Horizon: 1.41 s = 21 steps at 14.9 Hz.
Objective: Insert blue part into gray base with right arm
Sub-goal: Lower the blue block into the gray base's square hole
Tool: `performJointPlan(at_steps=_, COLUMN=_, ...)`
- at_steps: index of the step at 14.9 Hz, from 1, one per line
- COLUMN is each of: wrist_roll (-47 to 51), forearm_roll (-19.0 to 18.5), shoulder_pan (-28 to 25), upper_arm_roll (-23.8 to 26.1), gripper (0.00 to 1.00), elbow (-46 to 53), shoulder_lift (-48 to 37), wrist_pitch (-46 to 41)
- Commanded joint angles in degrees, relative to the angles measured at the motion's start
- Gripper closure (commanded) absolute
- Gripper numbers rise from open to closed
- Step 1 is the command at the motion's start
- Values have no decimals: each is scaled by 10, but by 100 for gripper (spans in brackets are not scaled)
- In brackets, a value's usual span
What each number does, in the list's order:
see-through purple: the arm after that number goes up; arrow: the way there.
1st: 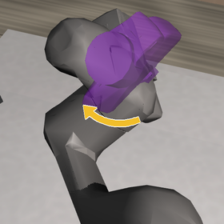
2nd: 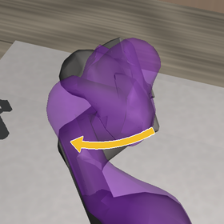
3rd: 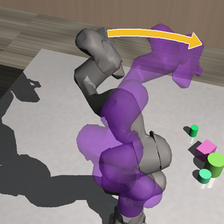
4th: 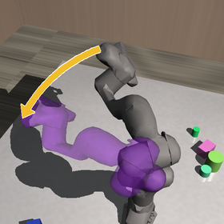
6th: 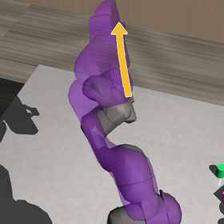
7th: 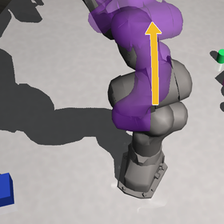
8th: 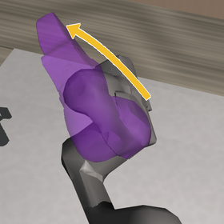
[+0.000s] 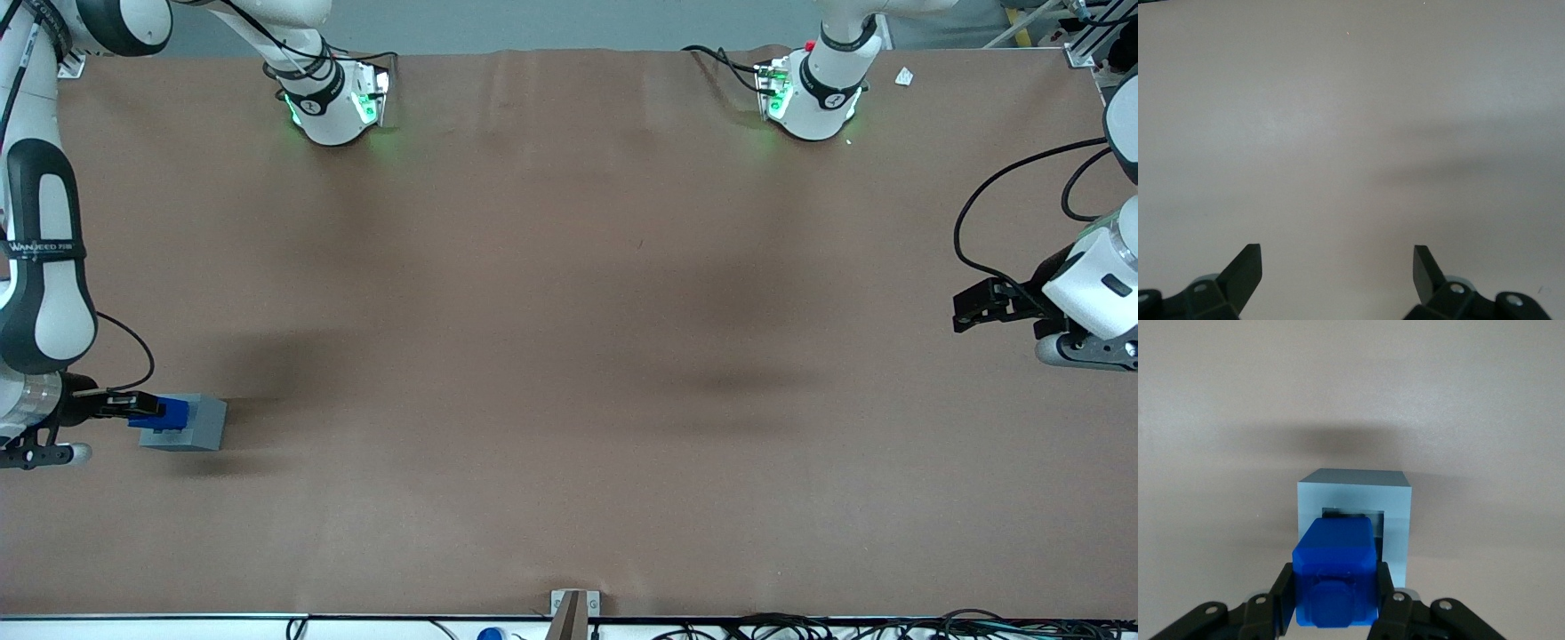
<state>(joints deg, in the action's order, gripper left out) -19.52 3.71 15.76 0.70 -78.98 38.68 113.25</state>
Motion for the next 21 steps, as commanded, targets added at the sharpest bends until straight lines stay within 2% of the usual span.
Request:
performJointPlan(at_steps=1, wrist_roll=5, forearm_roll=10, shoulder_pan=6, upper_arm_roll=4, gripper=100, elbow=1, shoulder_lift=6, wrist_pitch=25)
performJointPlan(at_steps=16, wrist_roll=35, forearm_roll=16, shoulder_pan=13, upper_arm_roll=4, gripper=100, elbow=1, shoulder_lift=14, wrist_pitch=45)
performJointPlan(at_steps=21, wrist_roll=97, forearm_roll=16, shoulder_pan=16, upper_arm_roll=4, gripper=99, elbow=0, shoulder_lift=15, wrist_pitch=58)
